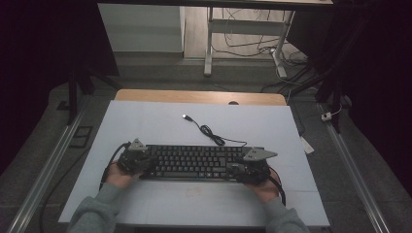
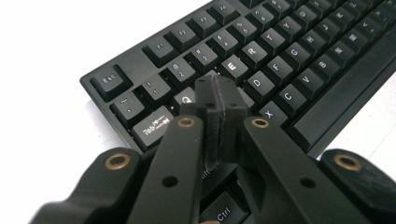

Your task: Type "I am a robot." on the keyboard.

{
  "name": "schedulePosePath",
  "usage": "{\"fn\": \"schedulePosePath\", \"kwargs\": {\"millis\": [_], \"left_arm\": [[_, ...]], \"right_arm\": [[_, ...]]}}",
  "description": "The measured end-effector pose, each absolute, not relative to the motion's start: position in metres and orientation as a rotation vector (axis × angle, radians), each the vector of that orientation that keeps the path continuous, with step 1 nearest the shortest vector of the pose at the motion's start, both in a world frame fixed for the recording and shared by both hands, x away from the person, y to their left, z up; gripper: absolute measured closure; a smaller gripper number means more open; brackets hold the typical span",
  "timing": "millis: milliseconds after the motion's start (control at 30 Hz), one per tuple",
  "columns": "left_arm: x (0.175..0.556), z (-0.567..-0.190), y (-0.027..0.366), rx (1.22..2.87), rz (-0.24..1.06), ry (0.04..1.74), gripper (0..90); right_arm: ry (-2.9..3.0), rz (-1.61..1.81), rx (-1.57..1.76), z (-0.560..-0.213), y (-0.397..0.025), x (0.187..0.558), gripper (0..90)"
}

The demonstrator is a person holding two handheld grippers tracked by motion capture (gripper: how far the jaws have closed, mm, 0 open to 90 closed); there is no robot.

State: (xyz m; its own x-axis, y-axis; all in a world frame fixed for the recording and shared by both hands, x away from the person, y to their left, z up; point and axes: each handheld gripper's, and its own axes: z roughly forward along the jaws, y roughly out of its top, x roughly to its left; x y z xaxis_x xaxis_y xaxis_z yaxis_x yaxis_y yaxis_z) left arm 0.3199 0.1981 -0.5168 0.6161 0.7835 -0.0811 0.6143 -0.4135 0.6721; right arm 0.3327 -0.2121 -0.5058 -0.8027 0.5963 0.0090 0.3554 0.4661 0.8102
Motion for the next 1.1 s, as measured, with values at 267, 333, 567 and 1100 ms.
{"fn": "schedulePosePath", "kwargs": {"millis": [267,333,567,1100], "left_arm": [[0.321,-0.5192,0.1932,2.185,0.334,1.087,88.5],[0.3208,-0.5191,0.1931,2.186,0.336,1.088,88.5],[0.3211,-0.5197,0.193,2.191,0.332,1.087,88.6],[0.319,-0.5171,0.1924,2.168,0.346,1.076,88.7]], "right_arm": [[2.45,1.232,0.813,-0.5056,-0.2122,0.3329,45.3],[2.45,1.231,0.813,-0.5057,-0.2123,0.3329,45.3],[2.449,1.23,0.813,-0.5056,-0.2126,0.333,45.3],[2.448,1.231,0.809,-0.5054,-0.2124,0.3329,45.3]]}}
